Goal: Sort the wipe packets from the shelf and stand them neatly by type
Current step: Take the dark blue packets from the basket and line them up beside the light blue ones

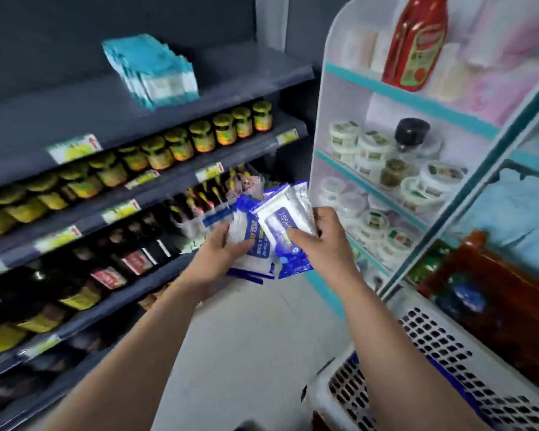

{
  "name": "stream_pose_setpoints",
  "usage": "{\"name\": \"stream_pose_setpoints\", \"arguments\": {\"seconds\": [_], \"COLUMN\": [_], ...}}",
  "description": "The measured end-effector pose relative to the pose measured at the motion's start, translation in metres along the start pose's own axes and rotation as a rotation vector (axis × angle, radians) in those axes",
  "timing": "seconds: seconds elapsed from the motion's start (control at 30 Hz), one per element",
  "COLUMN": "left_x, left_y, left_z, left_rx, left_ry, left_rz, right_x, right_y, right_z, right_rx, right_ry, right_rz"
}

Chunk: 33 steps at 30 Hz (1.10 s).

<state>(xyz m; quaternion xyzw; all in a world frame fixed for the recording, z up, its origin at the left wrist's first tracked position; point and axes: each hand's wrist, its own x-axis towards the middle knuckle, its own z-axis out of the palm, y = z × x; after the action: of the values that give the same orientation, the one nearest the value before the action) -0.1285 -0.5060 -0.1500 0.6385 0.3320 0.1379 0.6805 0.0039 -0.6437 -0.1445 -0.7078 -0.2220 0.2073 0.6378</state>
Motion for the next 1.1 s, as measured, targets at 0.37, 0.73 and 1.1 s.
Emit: {"name": "stream_pose_setpoints", "arguments": {"seconds": [0.37, 0.73, 1.1], "left_x": [0.013, 0.075, 0.18], "left_y": [0.097, 0.17, 0.222], "left_z": [-0.218, -0.345, -0.433], "left_rx": [0.449, 0.668, 0.809], "left_ry": [0.443, 0.611, 0.742], "left_rz": [0.176, 0.295, 0.218], "right_x": [0.068, 0.176, 0.288], "right_y": [-0.092, -0.162, -0.207], "right_z": [0.179, 0.305, 0.407], "right_rx": [-0.118, -0.167, -0.397], "right_ry": [-0.279, -0.508, -0.735], "right_rz": [-0.283, -0.465, -0.594]}}
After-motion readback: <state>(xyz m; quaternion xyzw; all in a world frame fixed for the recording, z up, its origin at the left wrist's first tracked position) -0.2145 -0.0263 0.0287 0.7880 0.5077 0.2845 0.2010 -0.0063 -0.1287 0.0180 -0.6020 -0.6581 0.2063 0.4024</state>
